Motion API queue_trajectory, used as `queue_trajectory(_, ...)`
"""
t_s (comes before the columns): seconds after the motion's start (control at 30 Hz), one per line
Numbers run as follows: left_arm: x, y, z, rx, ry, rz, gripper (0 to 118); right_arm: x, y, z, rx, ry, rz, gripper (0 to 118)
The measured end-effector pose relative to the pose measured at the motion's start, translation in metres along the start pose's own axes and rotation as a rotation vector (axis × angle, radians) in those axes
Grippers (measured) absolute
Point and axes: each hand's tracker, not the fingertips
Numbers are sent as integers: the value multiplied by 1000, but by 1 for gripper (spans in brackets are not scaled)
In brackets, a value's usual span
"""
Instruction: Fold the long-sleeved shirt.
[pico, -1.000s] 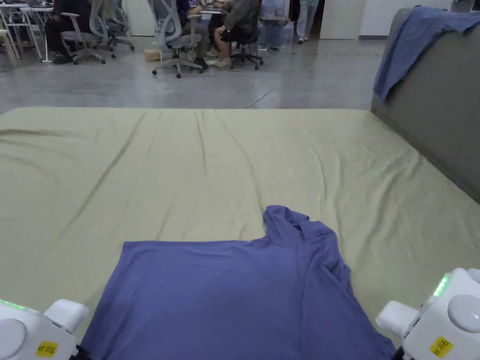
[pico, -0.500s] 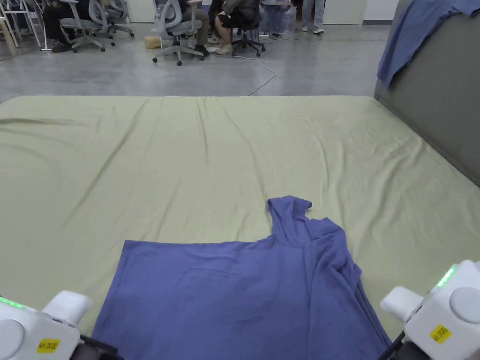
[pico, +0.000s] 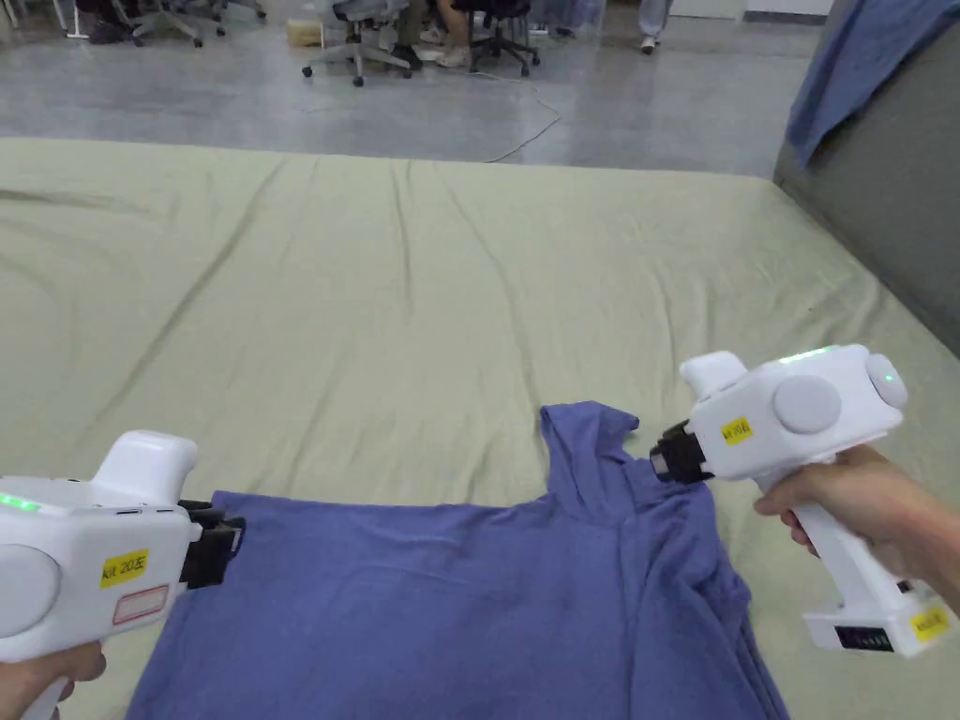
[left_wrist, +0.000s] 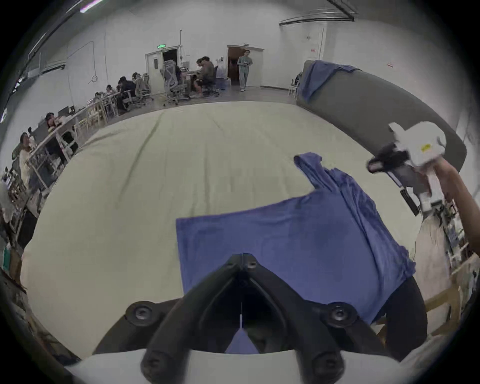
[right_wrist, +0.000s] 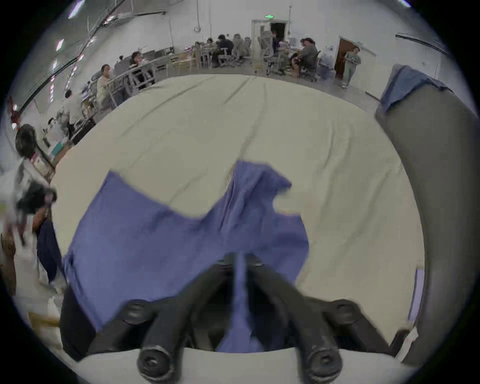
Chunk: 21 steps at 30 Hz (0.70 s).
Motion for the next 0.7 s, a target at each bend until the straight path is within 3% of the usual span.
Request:
queue_trajectory(0.03, 0, 2, -6, 3, -4, -3, 0, 6, 21, -20, -8, -8, -30, 69)
queue_trajectory(0.07, -1, 3, -10, 6, -9, -3, 0, 7, 37, -37, -26, -14, -71, 83)
queue_trajectory(0.27, -27, 4, -39, -20, -69, 50, 0, 31, 100, -131, -91, -60, -187, 78)
queue_trajectory(0.37, -49, 3, -51, -26, -70, 53, 0, 38, 106, -164, -148, -93, -258, 72)
queue_trajectory(0.4, -26, -1, -45, -17, -43, 29, 0, 39, 105, -172, -161, -87, -263, 70)
queue_trajectory(0.5, -22, -6, -48, -29, -45, 36, 0, 33, 91, -184, -248, -70, -261, 19)
queue_trajectory(0.53, -16, -8, -44, -30, -43, 33, 0, 30, 91, -175, -174, -87, -216, 15)
queue_trajectory(0.57, -15, -10, -43, -34, -45, 33, 0, 30, 90, -169, -169, -79, -209, 3)
queue_trajectory(0.7, -9, -13, -32, -30, -49, 28, 0, 13, 80, -101, 17, -67, -160, 1)
